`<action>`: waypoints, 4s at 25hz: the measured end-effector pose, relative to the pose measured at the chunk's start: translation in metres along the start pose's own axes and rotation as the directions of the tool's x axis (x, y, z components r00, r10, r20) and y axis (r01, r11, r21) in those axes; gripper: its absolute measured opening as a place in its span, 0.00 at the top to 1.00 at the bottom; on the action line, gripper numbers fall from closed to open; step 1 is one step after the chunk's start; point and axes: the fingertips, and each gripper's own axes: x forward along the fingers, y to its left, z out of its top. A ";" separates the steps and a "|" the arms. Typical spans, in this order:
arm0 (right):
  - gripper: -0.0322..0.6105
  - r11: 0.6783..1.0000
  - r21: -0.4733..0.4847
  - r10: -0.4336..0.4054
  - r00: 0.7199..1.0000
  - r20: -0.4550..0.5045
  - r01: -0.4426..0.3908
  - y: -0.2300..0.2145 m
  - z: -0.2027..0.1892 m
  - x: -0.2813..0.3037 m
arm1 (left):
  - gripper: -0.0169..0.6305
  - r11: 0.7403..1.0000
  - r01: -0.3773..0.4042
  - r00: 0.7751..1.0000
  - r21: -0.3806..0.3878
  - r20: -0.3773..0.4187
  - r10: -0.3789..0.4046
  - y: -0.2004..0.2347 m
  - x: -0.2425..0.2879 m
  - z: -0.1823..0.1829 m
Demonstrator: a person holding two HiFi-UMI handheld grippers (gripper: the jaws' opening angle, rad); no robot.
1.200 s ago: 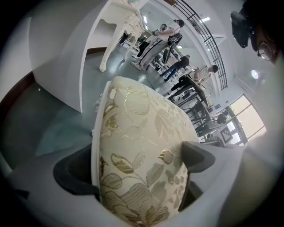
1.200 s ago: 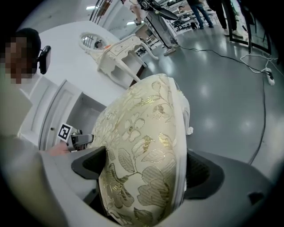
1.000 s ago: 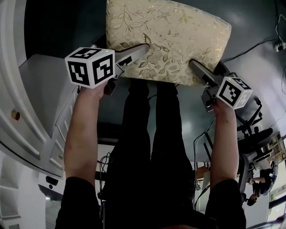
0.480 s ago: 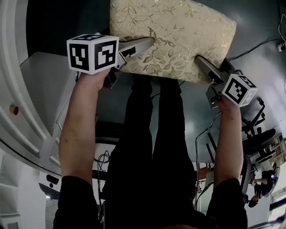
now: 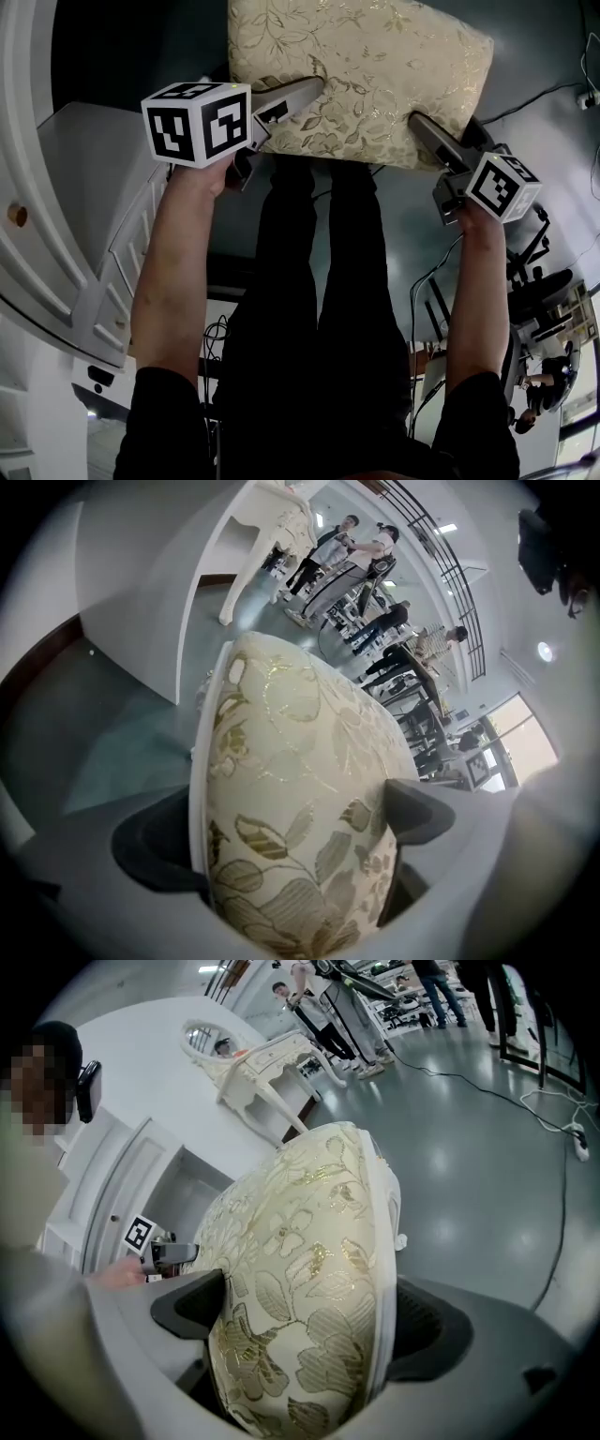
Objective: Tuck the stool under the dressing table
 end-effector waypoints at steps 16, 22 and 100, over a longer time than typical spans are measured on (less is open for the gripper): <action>0.13 0.998 0.061 -0.016 0.999 0.044 0.014 -0.001 -0.010 -0.003 | 0.05 0.999 -0.004 0.999 0.044 -0.033 0.005 0.000 0.001 0.004; 0.13 0.998 0.057 -0.018 0.998 0.055 0.014 -0.002 -0.010 -0.001 | 0.05 0.999 -0.011 1.000 0.039 -0.023 0.012 0.001 0.002 0.003; 0.13 0.999 0.023 0.031 0.974 0.223 -0.037 0.003 0.000 -0.005 | 0.05 0.994 -0.043 0.996 0.104 0.084 0.035 -0.009 -0.011 0.018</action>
